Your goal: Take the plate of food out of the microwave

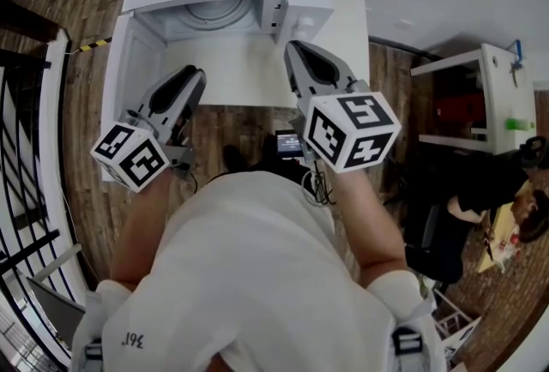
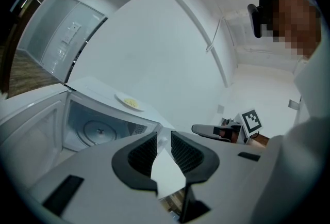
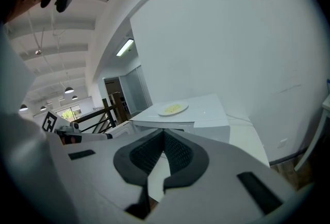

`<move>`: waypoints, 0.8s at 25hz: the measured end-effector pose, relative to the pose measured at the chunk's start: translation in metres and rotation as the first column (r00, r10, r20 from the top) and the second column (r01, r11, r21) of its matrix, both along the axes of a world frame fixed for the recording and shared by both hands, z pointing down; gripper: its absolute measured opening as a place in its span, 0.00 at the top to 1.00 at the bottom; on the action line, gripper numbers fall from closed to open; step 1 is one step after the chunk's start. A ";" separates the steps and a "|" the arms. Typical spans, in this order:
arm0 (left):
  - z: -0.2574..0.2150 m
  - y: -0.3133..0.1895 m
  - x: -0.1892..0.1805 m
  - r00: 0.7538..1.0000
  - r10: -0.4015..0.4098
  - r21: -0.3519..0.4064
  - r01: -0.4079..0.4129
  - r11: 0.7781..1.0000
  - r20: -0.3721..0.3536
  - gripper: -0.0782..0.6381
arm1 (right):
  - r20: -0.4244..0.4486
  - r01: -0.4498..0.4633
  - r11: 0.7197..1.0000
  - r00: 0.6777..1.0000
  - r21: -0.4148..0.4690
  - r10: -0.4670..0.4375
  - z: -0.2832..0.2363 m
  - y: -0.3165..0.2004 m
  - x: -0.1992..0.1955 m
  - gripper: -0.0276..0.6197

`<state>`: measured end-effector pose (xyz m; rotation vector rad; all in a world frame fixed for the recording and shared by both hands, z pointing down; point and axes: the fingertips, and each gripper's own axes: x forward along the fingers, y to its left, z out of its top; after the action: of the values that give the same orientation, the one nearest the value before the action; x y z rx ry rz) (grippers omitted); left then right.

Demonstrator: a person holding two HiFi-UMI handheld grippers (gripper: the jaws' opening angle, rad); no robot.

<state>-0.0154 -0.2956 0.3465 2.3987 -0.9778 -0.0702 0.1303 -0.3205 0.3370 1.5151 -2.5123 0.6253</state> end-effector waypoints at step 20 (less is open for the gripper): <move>0.037 0.020 -0.022 0.999 -0.027 -0.021 0.028 0.999 0.026 0.77 | -0.021 -0.024 0.999 0.999 -0.038 0.024 0.050 0.014 0.013 0.95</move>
<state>-0.0378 -0.2754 0.3836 2.3727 -1.0187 -0.0395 0.1431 -0.3066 0.3874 1.5328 -2.4562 0.6538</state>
